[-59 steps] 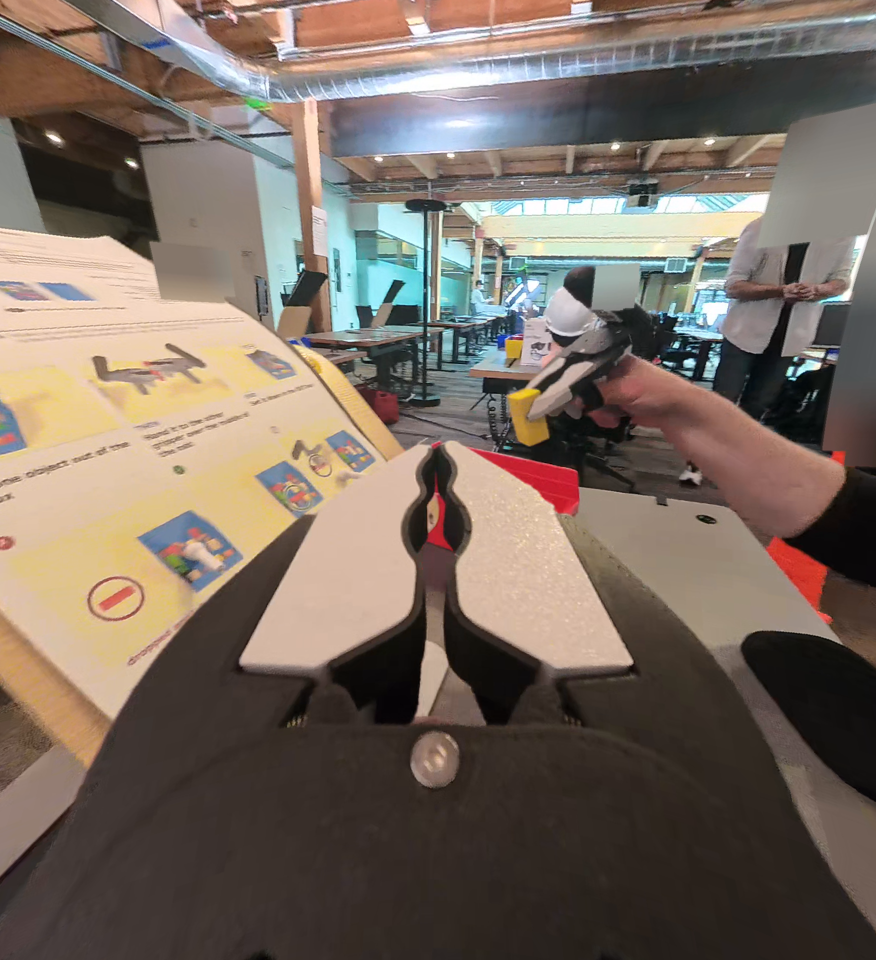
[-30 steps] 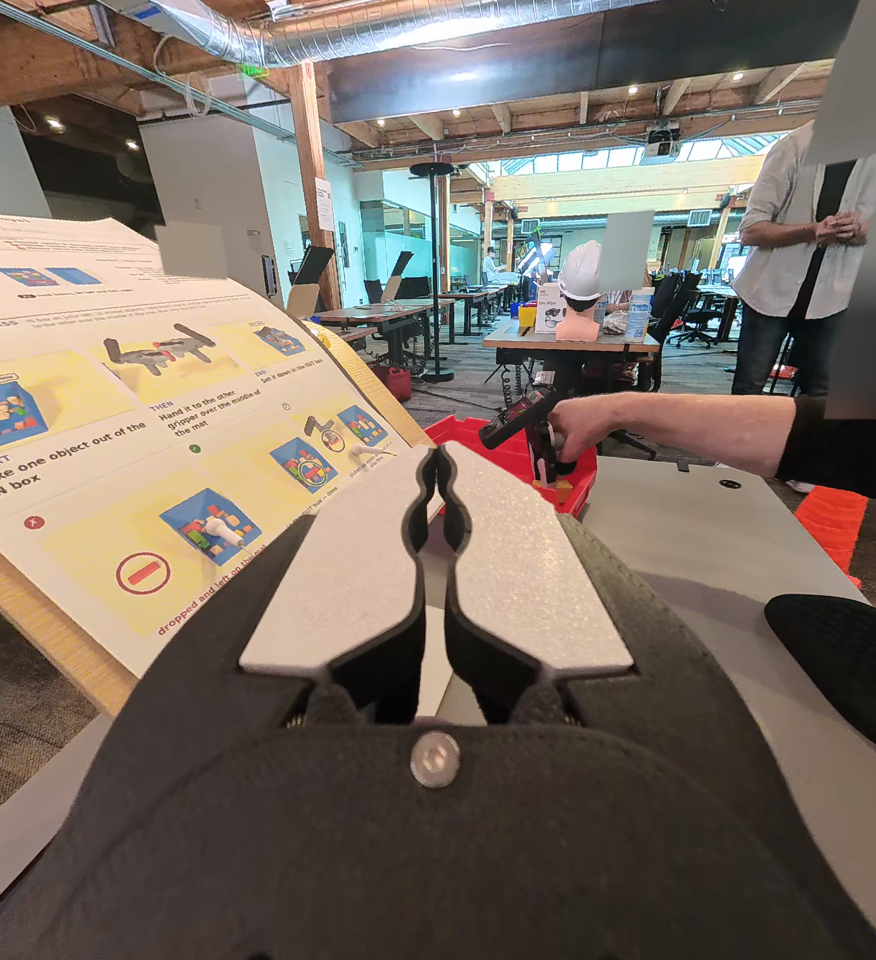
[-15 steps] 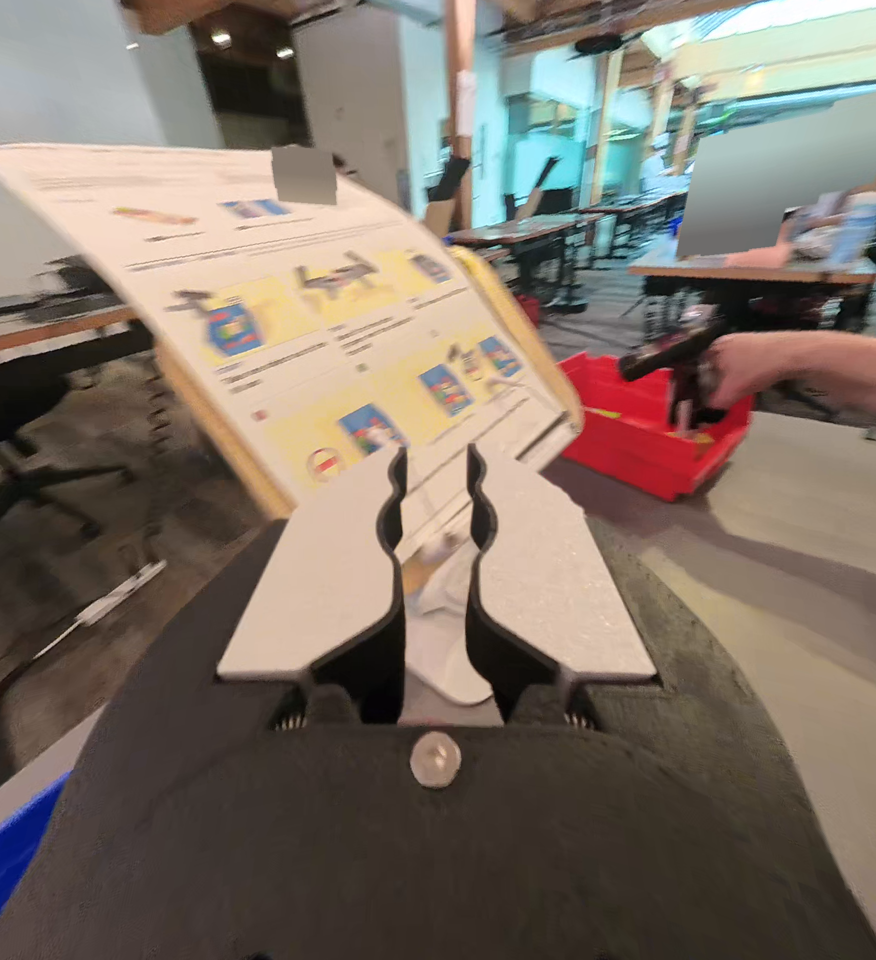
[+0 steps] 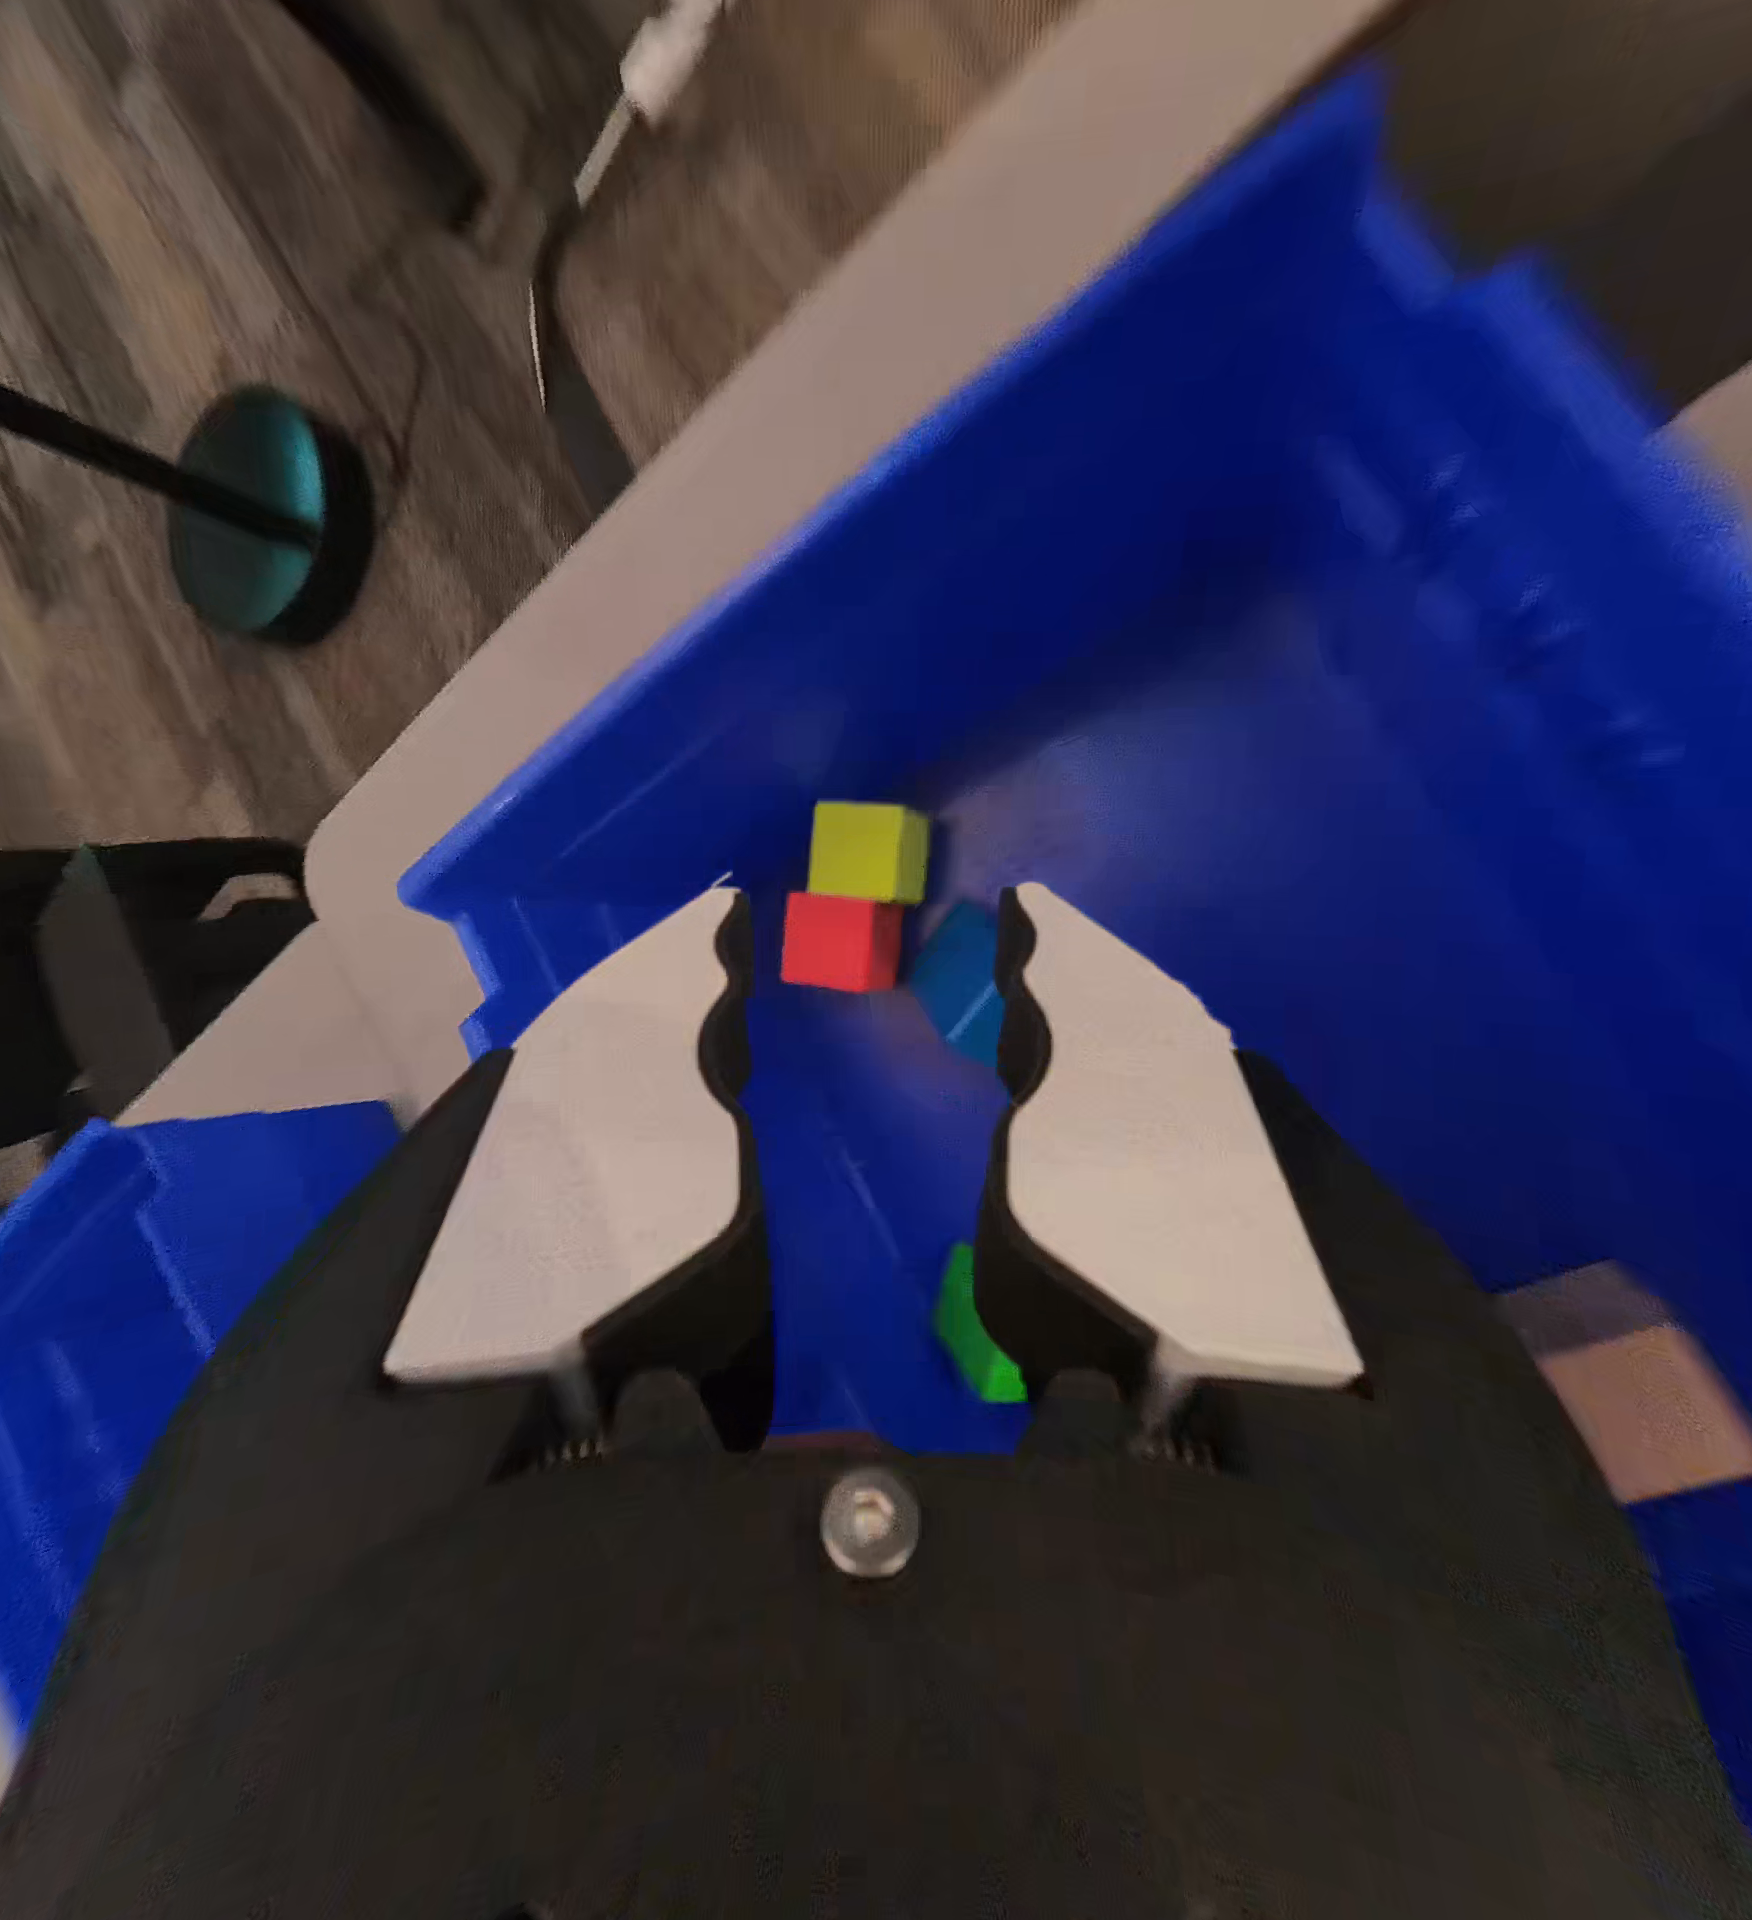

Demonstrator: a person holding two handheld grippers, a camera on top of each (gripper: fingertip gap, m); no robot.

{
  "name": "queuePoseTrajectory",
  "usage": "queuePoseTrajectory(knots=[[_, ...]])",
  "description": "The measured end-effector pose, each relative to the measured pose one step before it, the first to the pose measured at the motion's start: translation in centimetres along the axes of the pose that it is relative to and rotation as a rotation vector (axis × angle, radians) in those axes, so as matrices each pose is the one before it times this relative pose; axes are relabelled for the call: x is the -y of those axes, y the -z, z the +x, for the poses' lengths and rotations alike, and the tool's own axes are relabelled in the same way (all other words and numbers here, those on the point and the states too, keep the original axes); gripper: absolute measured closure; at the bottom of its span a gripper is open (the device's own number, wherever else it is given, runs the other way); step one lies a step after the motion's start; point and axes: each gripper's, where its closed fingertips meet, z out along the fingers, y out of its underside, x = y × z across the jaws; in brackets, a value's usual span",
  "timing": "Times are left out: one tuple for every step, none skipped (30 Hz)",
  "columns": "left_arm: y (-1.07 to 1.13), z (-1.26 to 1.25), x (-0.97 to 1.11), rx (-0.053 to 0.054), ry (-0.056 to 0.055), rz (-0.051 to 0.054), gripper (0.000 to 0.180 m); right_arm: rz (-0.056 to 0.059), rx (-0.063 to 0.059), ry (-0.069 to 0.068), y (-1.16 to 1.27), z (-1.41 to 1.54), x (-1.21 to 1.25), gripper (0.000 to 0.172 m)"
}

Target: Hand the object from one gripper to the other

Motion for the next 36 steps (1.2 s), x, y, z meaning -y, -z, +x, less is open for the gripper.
queuePoseTrajectory(knots=[[-0.923,-0.655,-0.599,0.0188,-0.0453,-0.049,0.134,0.0076,-0.0016,0.0091,0.187,-0.295,0.145,0.11],[-0.886,-0.451,-0.508,0.0031,-0.0292,-0.0449,0.134,0.0073,0.0001,0.0092,0.166,-0.308,0.163,0.11],[-0.902,0.022,-0.569,-0.0301,-0.0177,-0.0543,0.134,0.0081,0.0021,0.0099,0.145,-0.314,0.186,0.11],[-0.896,-0.002,-0.463,-0.0263,-0.0172,-0.0509,0.135,0.0079,0.0014,0.0073,0.133,-0.27,0.192,0.111],[-0.76,-0.205,-0.238,-0.0025,-0.0261,-0.0384,0.136,0.0055,-0.0005,0.0047,0.123,-0.196,0.154,0.111],[-0.566,-0.132,-0.165,0.0034,-0.0306,-0.0339,0.136,0.0044,-0.0002,0.0046,0.113,-0.164,0.126,0.111],[-0.437,-0.133,-0.183,0.0037,-0.0226,-0.0358,0.137,0.0046,0.0003,0.0044,0.111,-0.158,0.103,0.111],[-0.388,-0.133,-0.119,-0.0011,-0.0094,-0.0302,0.138,0.0042,-0.0019,0.0033,0.103,-0.09,0.088,0.111],[-0.389,0.201,-0.025,-0.0217,-0.0063,-0.0226,0.138,0.0043,-0.0027,0.0029,0.09,-0.075,0.093,0.111],[-0.418,0.328,-0.066,-0.0275,-0.0094,-0.0224,0.137,0.0045,0.0009,0.0031,0.089,-0.115,0.088,0.111],[-0.45,-0.024,-0.307,-0.0034,-0.0059,-0.0369,0.137,0.0041,0.0026,0.0029,0.079,-0.13,0.078,0.111],[-0.483,0.07,-0.447,-0.0066,-0.0103,-0.0469,0.138,0.0039,-0.0006,0.0024,0.075,-0.07,0.075,0.111],[-0.48,0.435,-0.401,-0.0283,-0.0142,-0.0404,0.139,0.0033,-0.0028,0.0026,0.07,-0.046,0.075,0.111],[-0.377,-0.1,-0.241,0.0031,-0.0054,-0.0299,0.136,0.0028,-0.0014,0.0034,0.063,-0.056,0.06,0.111],[-0.276,-0.276,-0.141,0.0114,0.0042,-0.0221,0.138,0.003,-0.0005,0.0028,0.053,-0.075,0.061,0.111],[-0.214,0.078,0.021,-0.011,0.0048,-0.0116,0.141,0.0034,-0.0012,0.0022,0.045,-0.051,0.074,0.112],[-0.117,0.092,0.022,-0.0093,0.0024,-0.0106,0.146,0.0035,-0.0014,0.0024,0.034,-0.046,0.066,0.112],[-0.039,-0.005,0.037,-0.0021,0.0058,-0.007,0.147,0.0028,-0.0007,0.0012,0.034,-0.041,0.055,0.112],[0.002,0.012,0.023,-0.0033,0.002,-0.0037,0.148,0.0021,-0.0007,0.0009,0.061,-0.048,0.045,0.112],[0.021,0.002,0.002,-0.0022,0.0001,0.0026,0.148,0.0035,-0.0023,0.0014,0.088,-0.039,0.047,0.113],[0.078,-0.056,0.0,-0.0003,0.0113,0.0064,0.149,0.0069,-0.0034,0.002,0.167,-0.063,0.109,0.113],[0.212,-0.071,-0.02,0.0045,0.0072,0.014,0.149,0.0128,-0.0046,0.0035,0.262,-0.114,0.181,0.114],[0.401,0.111,0.08,-0.0056,0.0026,0.0328,0.15,0.0198,-0.0073,0.0057,0.393,-0.162,0.308,0.114],[0.534,0.147,0.215,-0.0123,0.0147,0.0467,0.15,0.0231,-0.0071,0.0079,0.45,-0.219,0.392,0.115],[0.671,-0.044,0.151,-0.0038,0.03,0.0478,0.15,0.022,-0.0062,0.0098,0.469,-0.283,0.442,0.115],[0.779,-0.043,-0.008,-0.0026,0.027,0.042,0.15,0.0218,-0.01,0.0114,0.504,-0.283,0.49,0.114],[0.963,0.243,0.117,-0.0163,0.0188,0.0554,0.15,0.0268,-0.0092,0.0131,0.553,-0.369,0.624,0.114],[1.114,0.304,0.243,-0.0193,0.0235,0.066,0.15,0.0323,-0.0014,0.0129,0.573,-0.522,0.773,0.114],[1.155,0.159,0.256,-0.0085,0.0248,0.0623,0.15,0.0334,-0.0046,0.0134,0.585,-0.508,0.877,0.114],[1.203,0.548,0.353,-0.0301,0.0175,0.0656,0.15,0.0436,-0.0159,0.0244,0.672,-0.439,1.094,0.114],[1.363,1.0,0.787,-0.0541,0.0189,0.0913,0.15,0.0597,-0.0114,0.0353,0.763,-0.64,1.429,0.114],[1.409,1.113,0.885,-0.0468,0.0149,0.0878,0.15,0.0719,-0.0057,0.0396,0.761,-0.893,1.767,0.114],[1.398,1.372,0.862,-0.0492,0.0156,0.0782,0.15,0.0811,-0.0133,0.0447,0.711,-0.974,2.095,0.115],[1.316,1.966,1.162,-0.0711,0.0111,0.0894,0.15,0.0895,-0.015,0.0553,0.596,-1.143,2.393,0.114],[1.055,2.552,1.355,-0.0873,0.0008,0.0923,0.151,0.0957,-0.0128,0.0636,0.423,-1.31,2.631,0.113],[0.693,2.794,1.245,-0.0848,-0.0051,0.0733,0.15,0.0928,-0.0151,0.0652,0.205,-1.31,2.701,0.113]])
